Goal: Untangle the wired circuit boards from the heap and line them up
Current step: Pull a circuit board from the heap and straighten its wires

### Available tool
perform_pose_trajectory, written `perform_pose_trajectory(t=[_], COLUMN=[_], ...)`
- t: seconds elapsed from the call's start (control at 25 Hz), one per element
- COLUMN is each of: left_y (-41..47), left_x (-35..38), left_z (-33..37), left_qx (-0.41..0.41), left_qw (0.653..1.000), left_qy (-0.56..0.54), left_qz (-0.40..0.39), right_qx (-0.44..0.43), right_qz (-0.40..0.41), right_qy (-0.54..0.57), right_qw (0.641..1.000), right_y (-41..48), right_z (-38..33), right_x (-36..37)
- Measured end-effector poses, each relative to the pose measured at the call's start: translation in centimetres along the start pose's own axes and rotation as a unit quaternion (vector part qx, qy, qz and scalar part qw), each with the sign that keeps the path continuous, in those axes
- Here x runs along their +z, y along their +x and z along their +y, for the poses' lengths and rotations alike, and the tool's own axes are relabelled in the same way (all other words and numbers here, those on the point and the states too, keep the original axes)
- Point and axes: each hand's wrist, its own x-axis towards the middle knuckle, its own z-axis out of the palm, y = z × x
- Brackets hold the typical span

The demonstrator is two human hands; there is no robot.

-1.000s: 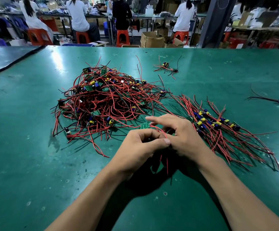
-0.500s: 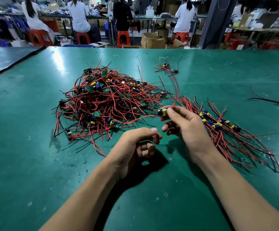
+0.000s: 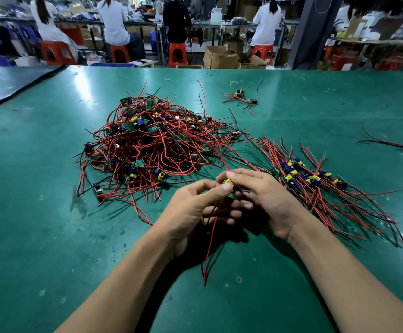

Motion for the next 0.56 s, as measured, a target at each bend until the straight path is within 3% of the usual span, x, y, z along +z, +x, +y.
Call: perform_pose_trajectory(t=[0.16, 0.44, 0.56], left_y=[0.02, 0.24, 0.38], left_x=[0.04, 0.32, 0.47], left_z=[-0.26, -0.22, -0.43], left_qx=[0.019, 0.036, 0.047], left_qw=[0.999, 0.997, 0.995], left_qy=[0.046, 0.075, 0.083], left_qz=[0.002, -0.007, 0.010], right_qx=[0.000, -0.050, -0.027], right_qz=[-0.008, 0.055, 0.033], right_qy=[0.005, 0.015, -0.008], right_qw=[1.000, 0.997, 0.999], right_y=[0.13, 0.94, 0.59], right_z=[-0.01, 0.10, 0.22], right_x=[-0.43, -0.88, -0.40])
